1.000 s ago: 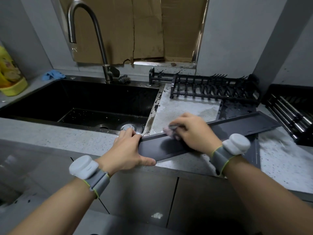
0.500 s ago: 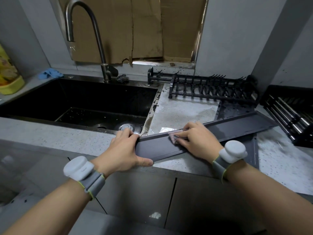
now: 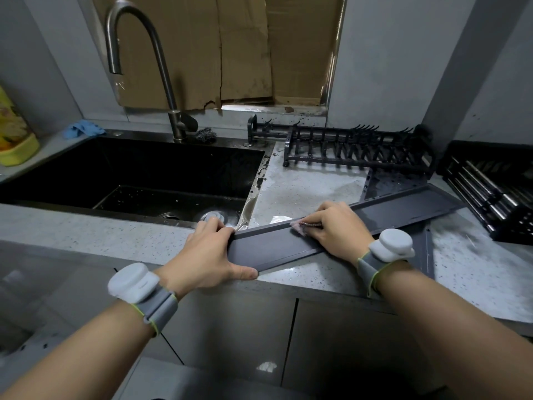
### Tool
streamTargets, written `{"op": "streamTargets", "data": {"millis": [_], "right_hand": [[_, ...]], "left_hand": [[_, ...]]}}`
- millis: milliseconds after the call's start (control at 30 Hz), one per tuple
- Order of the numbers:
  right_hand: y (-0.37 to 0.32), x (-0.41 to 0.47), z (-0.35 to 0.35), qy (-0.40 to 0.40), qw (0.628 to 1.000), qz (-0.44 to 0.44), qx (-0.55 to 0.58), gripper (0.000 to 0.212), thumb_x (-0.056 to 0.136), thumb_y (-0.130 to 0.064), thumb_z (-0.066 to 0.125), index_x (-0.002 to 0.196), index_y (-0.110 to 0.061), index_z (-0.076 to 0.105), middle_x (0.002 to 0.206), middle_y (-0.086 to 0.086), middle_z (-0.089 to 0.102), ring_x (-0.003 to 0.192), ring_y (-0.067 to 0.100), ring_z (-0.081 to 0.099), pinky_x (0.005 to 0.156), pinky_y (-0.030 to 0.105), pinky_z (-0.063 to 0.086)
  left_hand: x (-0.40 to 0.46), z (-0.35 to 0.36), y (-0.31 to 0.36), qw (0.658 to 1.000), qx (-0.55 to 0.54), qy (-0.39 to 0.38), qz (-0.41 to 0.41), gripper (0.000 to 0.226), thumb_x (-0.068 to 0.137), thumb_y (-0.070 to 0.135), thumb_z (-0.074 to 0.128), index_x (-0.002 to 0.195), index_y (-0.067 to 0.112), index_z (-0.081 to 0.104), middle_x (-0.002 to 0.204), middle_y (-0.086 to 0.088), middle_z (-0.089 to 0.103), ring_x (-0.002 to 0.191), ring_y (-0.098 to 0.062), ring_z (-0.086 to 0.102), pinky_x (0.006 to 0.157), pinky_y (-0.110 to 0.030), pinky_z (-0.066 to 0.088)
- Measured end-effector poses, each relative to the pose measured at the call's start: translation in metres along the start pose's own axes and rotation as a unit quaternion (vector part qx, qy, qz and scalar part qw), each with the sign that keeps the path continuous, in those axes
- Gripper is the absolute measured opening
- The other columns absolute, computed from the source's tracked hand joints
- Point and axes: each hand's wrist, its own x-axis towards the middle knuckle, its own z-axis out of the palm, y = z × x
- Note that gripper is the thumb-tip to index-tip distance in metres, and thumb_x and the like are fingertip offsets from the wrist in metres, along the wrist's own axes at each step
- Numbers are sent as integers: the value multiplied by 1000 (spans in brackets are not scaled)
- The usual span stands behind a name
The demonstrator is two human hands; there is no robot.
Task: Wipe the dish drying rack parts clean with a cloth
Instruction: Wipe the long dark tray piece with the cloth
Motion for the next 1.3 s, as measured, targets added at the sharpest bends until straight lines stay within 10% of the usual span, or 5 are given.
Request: {"op": "streamTargets", "data": {"millis": [367,667,900,1300], "right_hand": [[-38,-2,-8,88,989,-35,111,19,93,-26,61,110,-30,69,102,-1,60,99,20,56,87,34,44],[-67,1,33,-16,988,-108,113,37,91,-1,47,105,-24,73,111,0,57,110,23,51,95,35,40],[-68,-7,41,2,988,-116,98,25,90,-51,51,98,-35,68,103,-10,52,102,16,40,101,37,34],[-20,-10,9,-47,987,-150,37,16,98,-36,55,96,-27,68,101,-13,56,96,15,44,89,36,42]], "left_hand": [[-11,-20,-34,1000,22,18,10,101,56,78,76,136,23,52,118,11,37,114,-10,31,100,-28,37],[-7,-32,-47,1000,6,-19,21,119,54,76,75,153,24,34,134,8,38,125,-12,30,109,-28,33],[12,0,-5,997,-19,29,75,109,62,68,81,151,20,38,141,7,40,132,-14,31,114,-36,30],[23,2,-8,998,-28,13,47,113,59,70,82,150,20,39,135,6,41,128,-17,32,114,-35,30]]}}
